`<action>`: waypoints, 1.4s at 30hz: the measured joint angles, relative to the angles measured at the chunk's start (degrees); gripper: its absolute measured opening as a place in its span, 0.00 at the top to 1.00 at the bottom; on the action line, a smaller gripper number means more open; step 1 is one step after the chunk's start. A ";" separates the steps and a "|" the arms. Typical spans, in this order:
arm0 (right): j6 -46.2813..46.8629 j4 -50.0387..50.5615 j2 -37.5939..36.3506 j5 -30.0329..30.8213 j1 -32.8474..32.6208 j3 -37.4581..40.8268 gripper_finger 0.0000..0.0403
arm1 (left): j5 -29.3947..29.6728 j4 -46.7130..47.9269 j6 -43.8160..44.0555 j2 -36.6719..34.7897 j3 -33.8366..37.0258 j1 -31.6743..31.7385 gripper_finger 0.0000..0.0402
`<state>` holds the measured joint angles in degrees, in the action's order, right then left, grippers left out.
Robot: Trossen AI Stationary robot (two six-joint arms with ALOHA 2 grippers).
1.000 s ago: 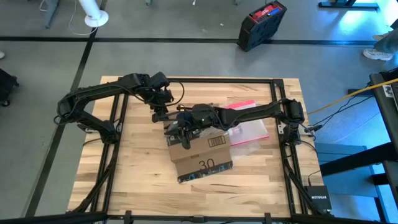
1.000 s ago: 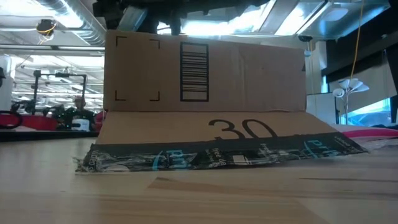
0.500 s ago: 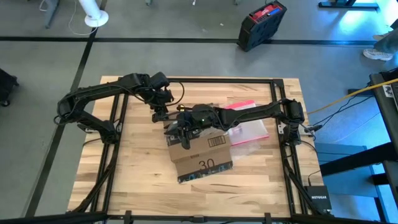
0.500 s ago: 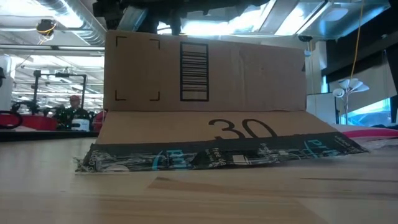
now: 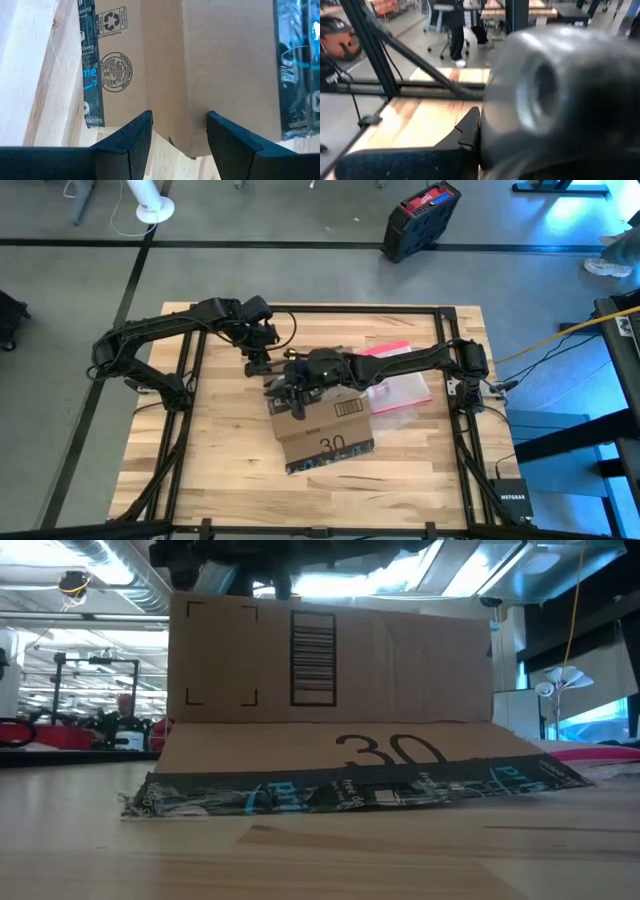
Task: Unpack boxes
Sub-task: Break down the cardboard box with the gray cutter until it is fully flat
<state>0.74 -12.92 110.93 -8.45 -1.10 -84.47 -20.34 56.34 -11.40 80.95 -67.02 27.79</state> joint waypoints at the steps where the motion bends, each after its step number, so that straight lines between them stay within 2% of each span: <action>1: -0.57 1.19 0.01 0.18 0.00 0.00 0.82 | 0.01 -0.02 -0.02 0.00 0.00 0.00 0.56; 5: -2.51 5.43 0.01 1.40 -0.01 -0.04 0.82 | 0.22 0.14 -0.29 0.02 0.00 0.00 0.56; 14: -2.76 5.70 0.01 1.53 0.00 -0.02 0.82 | 0.25 0.62 -0.15 -0.14 -2.56 -0.38 0.56; 19: -2.76 5.72 0.01 1.47 0.00 -0.02 0.82 | 0.12 -1.25 -1.50 -0.17 -5.16 -4.04 0.56; 26: -2.76 5.71 0.01 1.42 0.00 -0.02 0.82 | 0.41 -3.11 -5.22 2.11 -4.21 -9.02 0.56; 32: -2.68 9.12 0.01 1.69 0.02 0.08 0.82 | 1.39 -3.32 -6.14 5.97 -3.21 -7.96 0.56; 42: -4.71 12.18 -0.03 1.99 0.17 0.02 0.82 | 1.49 -5.74 -8.16 6.78 -0.99 -5.37 0.56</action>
<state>-3.98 -0.74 110.89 -6.46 -0.93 -84.44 -18.85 50.59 -19.56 87.72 -68.01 22.42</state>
